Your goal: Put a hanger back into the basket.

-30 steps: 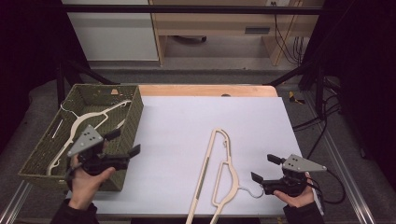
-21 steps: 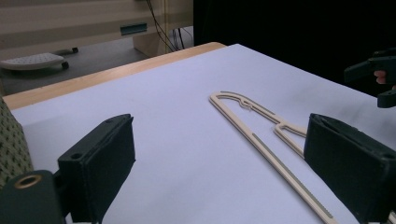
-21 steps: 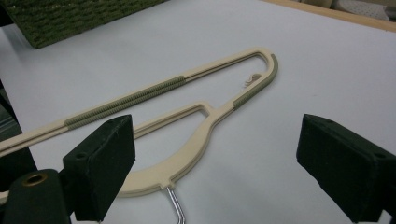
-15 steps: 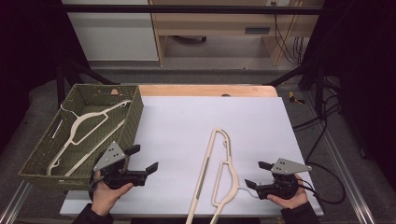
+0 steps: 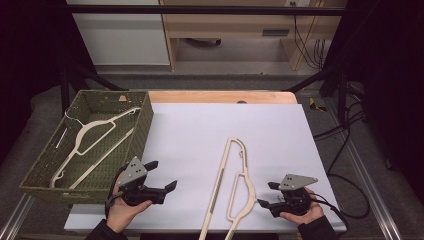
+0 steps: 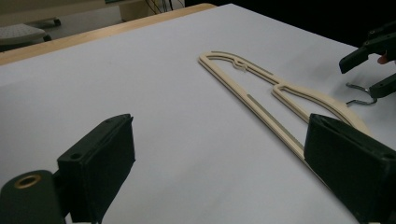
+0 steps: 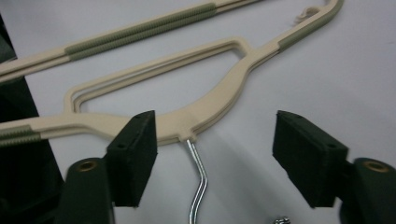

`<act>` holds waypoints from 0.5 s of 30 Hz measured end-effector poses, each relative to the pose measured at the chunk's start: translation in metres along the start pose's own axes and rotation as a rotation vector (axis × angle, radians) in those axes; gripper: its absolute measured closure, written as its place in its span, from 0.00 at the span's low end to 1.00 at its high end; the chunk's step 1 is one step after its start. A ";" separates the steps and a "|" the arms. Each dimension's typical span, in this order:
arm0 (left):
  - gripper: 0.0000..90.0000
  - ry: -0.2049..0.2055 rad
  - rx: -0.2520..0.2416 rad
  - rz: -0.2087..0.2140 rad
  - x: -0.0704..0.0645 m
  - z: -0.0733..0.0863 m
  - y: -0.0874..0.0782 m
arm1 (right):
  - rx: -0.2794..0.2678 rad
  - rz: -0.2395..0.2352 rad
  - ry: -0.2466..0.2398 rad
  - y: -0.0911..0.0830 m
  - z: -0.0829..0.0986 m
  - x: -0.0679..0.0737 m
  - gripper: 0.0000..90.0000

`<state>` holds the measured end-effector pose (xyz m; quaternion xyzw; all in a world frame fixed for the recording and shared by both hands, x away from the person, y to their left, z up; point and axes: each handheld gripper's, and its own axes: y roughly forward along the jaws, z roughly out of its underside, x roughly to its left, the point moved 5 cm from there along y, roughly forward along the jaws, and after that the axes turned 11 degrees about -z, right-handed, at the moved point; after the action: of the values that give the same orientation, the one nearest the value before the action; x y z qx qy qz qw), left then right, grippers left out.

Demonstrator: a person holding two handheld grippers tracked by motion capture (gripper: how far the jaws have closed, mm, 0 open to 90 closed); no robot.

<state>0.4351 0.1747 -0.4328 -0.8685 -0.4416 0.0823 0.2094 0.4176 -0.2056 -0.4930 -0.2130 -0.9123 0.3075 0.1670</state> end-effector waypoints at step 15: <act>0.10 0.006 0.018 0.007 -0.003 0.004 0.005 | 0.110 -0.057 -0.048 0.013 0.012 0.001 0.80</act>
<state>0.4356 0.1713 -0.4387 -0.8684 -0.4372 0.0843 0.2183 0.4154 -0.2015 -0.5097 -0.1701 -0.9033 0.3574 0.1654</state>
